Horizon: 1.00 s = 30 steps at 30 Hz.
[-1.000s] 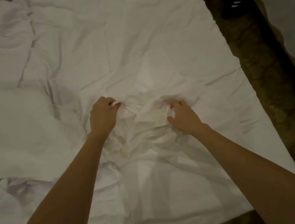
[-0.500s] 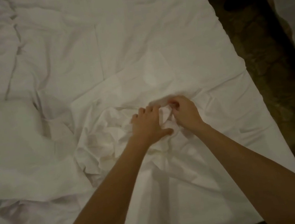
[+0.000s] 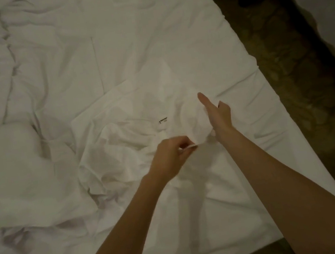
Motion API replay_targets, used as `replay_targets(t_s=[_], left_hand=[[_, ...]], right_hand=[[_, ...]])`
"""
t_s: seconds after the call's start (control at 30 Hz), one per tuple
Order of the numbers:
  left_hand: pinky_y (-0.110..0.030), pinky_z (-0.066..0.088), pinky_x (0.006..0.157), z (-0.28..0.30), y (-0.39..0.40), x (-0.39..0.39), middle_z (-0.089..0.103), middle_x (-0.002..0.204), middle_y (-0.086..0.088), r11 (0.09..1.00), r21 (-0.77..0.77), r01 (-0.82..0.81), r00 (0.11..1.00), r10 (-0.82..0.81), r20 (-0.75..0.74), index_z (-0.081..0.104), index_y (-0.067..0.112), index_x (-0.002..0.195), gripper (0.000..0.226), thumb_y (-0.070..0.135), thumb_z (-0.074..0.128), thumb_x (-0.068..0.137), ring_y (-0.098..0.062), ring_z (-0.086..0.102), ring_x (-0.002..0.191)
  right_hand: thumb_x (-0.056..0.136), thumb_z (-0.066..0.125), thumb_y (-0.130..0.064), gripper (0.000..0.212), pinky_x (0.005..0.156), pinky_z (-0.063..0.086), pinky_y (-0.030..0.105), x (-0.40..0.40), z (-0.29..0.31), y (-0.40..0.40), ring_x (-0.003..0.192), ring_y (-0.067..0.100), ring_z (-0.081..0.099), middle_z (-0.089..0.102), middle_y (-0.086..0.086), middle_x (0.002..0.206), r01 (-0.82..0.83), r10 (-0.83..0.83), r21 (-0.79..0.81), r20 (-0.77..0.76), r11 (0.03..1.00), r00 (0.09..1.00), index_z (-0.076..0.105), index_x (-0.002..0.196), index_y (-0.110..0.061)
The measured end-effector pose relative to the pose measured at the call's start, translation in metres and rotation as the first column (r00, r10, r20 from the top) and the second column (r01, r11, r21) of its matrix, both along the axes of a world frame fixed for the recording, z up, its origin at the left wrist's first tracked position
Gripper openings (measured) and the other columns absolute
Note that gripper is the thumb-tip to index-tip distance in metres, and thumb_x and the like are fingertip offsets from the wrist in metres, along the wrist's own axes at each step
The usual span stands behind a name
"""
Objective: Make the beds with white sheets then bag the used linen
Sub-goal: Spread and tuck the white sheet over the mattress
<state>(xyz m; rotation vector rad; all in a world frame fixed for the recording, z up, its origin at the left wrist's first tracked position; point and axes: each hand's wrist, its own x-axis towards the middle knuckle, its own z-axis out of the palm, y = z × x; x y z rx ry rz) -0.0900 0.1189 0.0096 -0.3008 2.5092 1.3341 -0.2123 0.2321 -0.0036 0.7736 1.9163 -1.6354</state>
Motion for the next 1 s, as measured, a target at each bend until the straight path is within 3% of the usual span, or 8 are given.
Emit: replay_targets(t_s=[0.03,0.17,0.27,0.47,0.57,0.7,0.87,1.0], left_hand=[[-0.029,0.051,0.075,0.003,0.012,0.008,0.073,0.083,0.004,0.999,0.020,0.032,0.999,-0.033,0.033,0.073,0.014,0.087,0.018,0.030,0.066,0.090,-0.011,0.066,0.078],[-0.021,0.048,0.073,0.007,0.060,0.048,0.072,0.081,0.008,0.990,0.137,0.005,0.990,-0.024,0.140,0.073,0.016,0.087,0.020,0.035,0.067,0.089,-0.005,0.065,0.074],[-0.019,0.046,0.070,0.004,0.085,0.078,0.072,0.080,0.007,0.984,0.171,-0.041,0.979,0.006,0.202,0.073,0.019,0.085,0.018,0.036,0.067,0.089,-0.007,0.065,0.076],[-0.007,0.037,0.067,-0.002,0.115,0.133,0.067,0.079,0.010,0.989,0.115,0.090,0.956,-0.118,0.268,0.073,0.017,0.088,0.020,0.035,0.065,0.090,0.000,0.058,0.071],[-0.009,0.038,0.069,-0.008,0.116,0.158,0.071,0.089,0.001,0.979,0.081,0.189,0.924,-0.205,0.323,0.073,0.015,0.092,0.021,0.033,0.062,0.092,-0.004,0.058,0.076],[-0.012,0.036,0.070,-0.023,0.101,0.191,0.066,0.087,0.005,0.973,0.029,0.230,0.886,-0.221,0.407,0.073,0.015,0.093,0.019,0.031,0.062,0.092,-0.005,0.056,0.078],[-0.018,0.051,0.080,-0.024,0.093,0.211,0.071,0.092,0.007,0.984,0.159,-0.078,0.891,-0.003,0.455,0.070,0.023,0.097,0.017,0.018,0.074,0.082,-0.005,0.068,0.086],[-0.030,0.056,0.084,-0.011,0.118,0.194,0.069,0.099,0.005,0.891,0.248,-0.380,0.847,0.228,0.480,0.064,0.024,0.106,0.025,0.029,0.074,0.083,-0.014,0.067,0.096]], right_hand=[[0.076,0.076,-0.046,0.076,0.096,0.048,0.034,0.003,0.005,0.003,0.113,0.019,0.056,0.057,-0.002,0.122,0.000,0.000,0.029,-0.006,1.000,1.000,0.048,0.134,-0.005],[0.083,0.074,-0.027,0.028,0.075,0.048,0.028,0.027,0.015,0.029,0.093,0.022,0.062,0.061,0.000,0.090,-0.004,0.018,0.170,-0.077,0.985,0.997,0.062,0.101,-0.009],[0.082,0.075,-0.024,0.033,0.081,0.052,0.033,0.055,0.014,0.065,0.094,0.024,0.063,0.065,0.008,0.097,0.059,-0.044,0.226,-0.071,0.972,0.997,0.065,0.105,-0.002],[0.083,0.074,-0.020,0.043,0.088,0.051,0.038,0.125,0.005,0.151,0.104,0.034,0.061,0.064,0.021,0.114,0.151,-0.170,0.335,0.028,0.930,0.985,0.062,0.114,0.007],[0.082,0.075,-0.020,0.042,0.091,0.050,0.039,0.160,0.000,0.181,0.101,0.032,0.060,0.063,0.016,0.111,0.103,-0.154,0.328,0.133,0.939,0.979,0.062,0.115,0.003],[0.082,0.075,-0.017,0.021,0.086,0.053,0.039,0.200,-0.006,0.199,0.093,0.029,0.059,0.065,0.013,0.106,-0.042,-0.042,0.260,0.308,0.965,0.950,0.064,0.098,-0.007],[0.083,0.072,-0.011,0.020,0.078,0.049,0.035,0.233,0.000,0.188,0.086,0.021,0.054,0.058,0.005,0.091,0.010,-0.058,0.132,0.367,0.991,0.929,0.060,0.098,-0.005],[0.084,0.072,-0.008,0.014,0.057,0.053,0.026,0.249,0.007,0.162,0.081,0.021,0.061,0.063,0.011,0.091,0.091,-0.075,-0.029,0.359,0.995,0.931,0.062,0.093,-0.004]])
